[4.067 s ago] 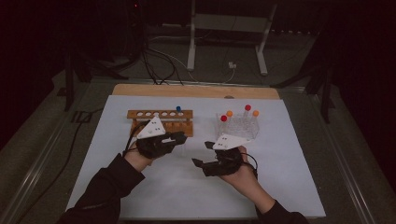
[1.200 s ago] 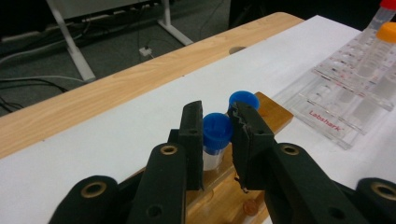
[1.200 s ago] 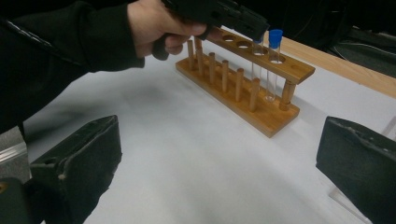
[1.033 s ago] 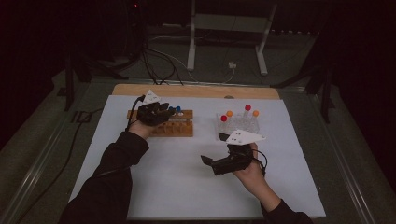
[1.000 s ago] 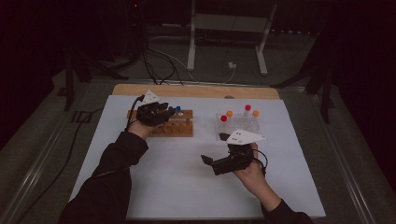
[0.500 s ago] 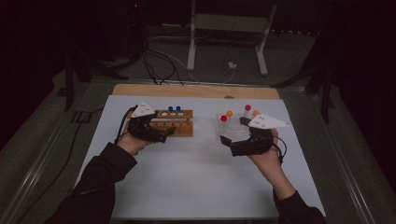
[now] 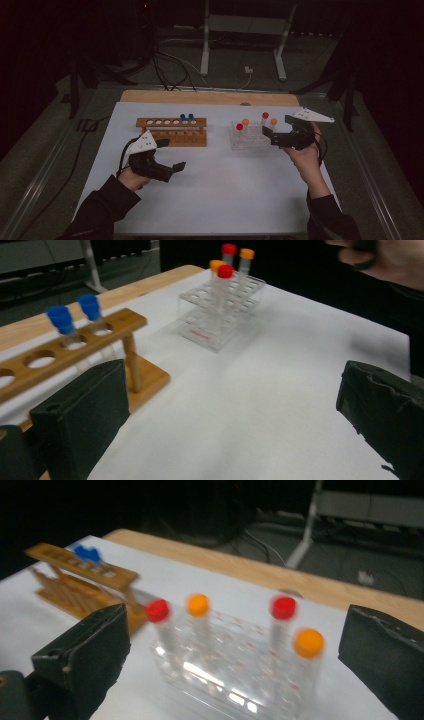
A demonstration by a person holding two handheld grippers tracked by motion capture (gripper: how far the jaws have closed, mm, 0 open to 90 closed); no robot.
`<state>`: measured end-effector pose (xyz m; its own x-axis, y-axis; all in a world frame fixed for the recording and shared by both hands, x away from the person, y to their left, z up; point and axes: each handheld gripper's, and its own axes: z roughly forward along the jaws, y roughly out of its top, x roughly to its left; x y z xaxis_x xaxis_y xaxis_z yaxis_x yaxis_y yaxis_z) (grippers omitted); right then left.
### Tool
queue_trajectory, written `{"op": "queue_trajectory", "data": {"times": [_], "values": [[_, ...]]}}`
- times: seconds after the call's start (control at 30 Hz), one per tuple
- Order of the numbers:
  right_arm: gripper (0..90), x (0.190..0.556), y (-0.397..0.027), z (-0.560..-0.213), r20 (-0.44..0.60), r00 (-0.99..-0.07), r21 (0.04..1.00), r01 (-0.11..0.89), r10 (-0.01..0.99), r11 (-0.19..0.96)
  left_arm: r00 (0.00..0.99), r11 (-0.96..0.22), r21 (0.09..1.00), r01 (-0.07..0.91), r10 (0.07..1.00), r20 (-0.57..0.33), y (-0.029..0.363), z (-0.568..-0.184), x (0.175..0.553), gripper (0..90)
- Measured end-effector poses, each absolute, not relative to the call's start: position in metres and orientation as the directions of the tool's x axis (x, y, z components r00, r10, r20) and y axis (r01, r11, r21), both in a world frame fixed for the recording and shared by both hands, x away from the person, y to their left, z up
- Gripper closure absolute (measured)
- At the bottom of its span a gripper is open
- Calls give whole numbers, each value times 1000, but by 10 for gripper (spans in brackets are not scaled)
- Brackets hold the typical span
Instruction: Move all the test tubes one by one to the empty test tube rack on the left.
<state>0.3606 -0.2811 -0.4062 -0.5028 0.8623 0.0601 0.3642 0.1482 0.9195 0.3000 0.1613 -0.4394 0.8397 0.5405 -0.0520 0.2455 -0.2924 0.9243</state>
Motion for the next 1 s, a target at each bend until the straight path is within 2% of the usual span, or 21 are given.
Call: {"op": "queue_trajectory", "data": {"times": [0.1, 0.2, 0.27, 0.63, 0.83, 1.0], "values": [[3, 369, -288, -415, 74, -477, 909, 393, 876, 137, 847, -292, 928, 233, 530, -46, 161, -442, 291, 15], [82, 376, -293, -425, 68, -442, 901, 412, 894, 135, 855, -284, 934, 216, 518, -41, 161, -446, 285, 15], [84, 380, -295, -431, 77, -428, 893, 431, 900, 128, 857, -280, 936, 214, 514, -42, 162, -449, 283, 15], [427, 395, -301, -454, 101, -367, 849, 516, 925, 112, 862, -285, 939, 191, 506, -22, 160, -458, 280, 15], [559, 401, -298, -460, 111, -360, 831, 544, 926, 112, 867, -297, 938, 180, 498, -8, 159, -462, 279, 15], [623, 404, -294, -459, 110, -345, 822, 559, 932, 110, 870, -302, 937, 175, 494, -3, 157, -465, 280, 15]]}}
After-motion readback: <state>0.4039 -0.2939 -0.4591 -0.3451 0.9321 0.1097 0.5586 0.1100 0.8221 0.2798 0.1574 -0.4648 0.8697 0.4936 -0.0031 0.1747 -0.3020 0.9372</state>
